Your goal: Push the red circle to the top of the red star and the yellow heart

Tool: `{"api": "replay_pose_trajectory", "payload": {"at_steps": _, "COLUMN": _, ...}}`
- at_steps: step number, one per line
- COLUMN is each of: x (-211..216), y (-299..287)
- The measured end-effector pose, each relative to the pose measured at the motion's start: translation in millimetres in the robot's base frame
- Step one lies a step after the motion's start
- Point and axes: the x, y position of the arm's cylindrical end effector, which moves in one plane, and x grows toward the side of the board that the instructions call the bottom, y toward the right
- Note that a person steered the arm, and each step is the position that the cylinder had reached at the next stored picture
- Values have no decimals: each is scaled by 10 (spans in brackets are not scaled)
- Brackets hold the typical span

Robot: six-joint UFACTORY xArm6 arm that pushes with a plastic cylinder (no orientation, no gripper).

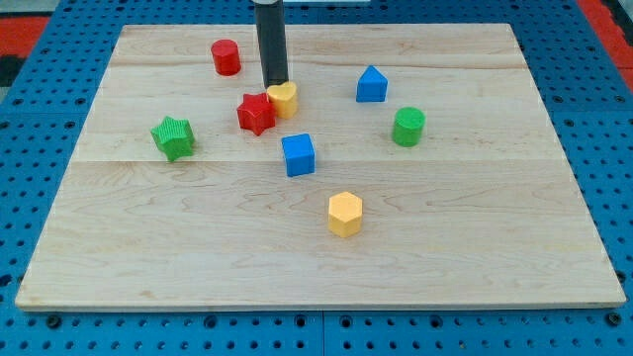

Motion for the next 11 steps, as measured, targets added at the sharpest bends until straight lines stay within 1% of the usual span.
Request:
{"api": "replay_pose_trajectory", "payload": {"at_steps": 1, "x": 133, "y": 4}}
{"api": "replay_pose_trajectory", "payload": {"at_steps": 2, "x": 151, "y": 6}}
{"api": "replay_pose_trajectory", "payload": {"at_steps": 3, "x": -43, "y": -76}}
{"api": "replay_pose_trajectory", "payload": {"at_steps": 6, "x": -1260, "y": -90}}
{"api": "replay_pose_trajectory", "payload": {"at_steps": 7, "x": -1290, "y": -325}}
{"api": "replay_pose_trajectory", "payload": {"at_steps": 8, "x": -1123, "y": -691}}
{"api": "replay_pose_trajectory", "payload": {"at_steps": 9, "x": -1014, "y": -861}}
{"api": "replay_pose_trajectory", "payload": {"at_steps": 11, "x": -656, "y": -876}}
